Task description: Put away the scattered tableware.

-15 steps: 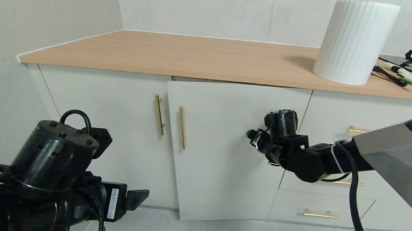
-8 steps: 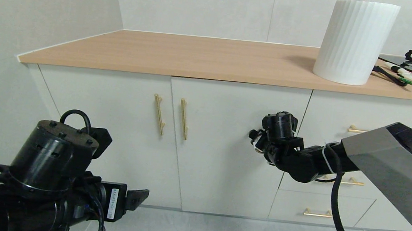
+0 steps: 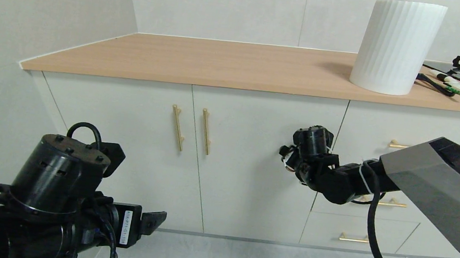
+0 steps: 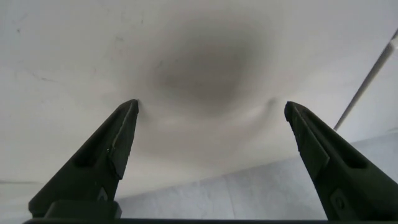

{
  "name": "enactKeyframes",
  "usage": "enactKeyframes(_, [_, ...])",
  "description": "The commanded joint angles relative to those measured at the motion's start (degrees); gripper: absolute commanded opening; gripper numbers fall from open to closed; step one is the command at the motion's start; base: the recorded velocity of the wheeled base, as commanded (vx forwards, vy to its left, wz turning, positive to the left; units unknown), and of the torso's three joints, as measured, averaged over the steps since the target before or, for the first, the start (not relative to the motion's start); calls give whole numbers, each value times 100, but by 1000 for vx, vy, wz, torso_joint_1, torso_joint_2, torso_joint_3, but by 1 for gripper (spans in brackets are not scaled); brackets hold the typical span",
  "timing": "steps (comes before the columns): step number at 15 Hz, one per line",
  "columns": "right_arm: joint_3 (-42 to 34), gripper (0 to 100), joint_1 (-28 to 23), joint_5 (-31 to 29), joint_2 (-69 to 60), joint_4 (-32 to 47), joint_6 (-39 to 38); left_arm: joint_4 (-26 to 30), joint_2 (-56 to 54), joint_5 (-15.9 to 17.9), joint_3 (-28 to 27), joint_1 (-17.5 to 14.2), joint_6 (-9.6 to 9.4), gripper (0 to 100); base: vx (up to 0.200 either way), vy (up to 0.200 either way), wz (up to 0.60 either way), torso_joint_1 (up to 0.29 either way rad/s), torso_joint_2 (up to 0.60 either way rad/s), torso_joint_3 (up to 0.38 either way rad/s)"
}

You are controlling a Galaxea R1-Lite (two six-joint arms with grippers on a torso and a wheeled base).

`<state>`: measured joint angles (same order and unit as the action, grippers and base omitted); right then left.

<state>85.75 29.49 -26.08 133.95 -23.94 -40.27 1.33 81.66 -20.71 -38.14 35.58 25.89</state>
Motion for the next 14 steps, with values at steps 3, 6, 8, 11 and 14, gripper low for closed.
enactKeyframes(3, [30,100,-5,-20,8,-5,-8,-1,7,-3,0,1,3,100,0,0,0,0,0,0])
enactKeyframes(6, [-155,100,13,24,-194,-14,-8,-1,7,-3,0,1,3,100,0,0,0,0,0,0])
enactKeyframes(8, [-1254,100,66,1026,-1178,30,19,-1,-1,-3,0,1,3,100,0,0,0,0,0,0])
enactKeyframes(11, [-2502,100,39,2467,-2303,-32,906,-10,-28,-3,0,1,3,100,0,0,0,0,0,0])
enactKeyframes(14, [-2959,100,22,2115,-3103,-32,1337,-10,-309,-38,-18,-52,-32,100,0,0,0,0,0,0])
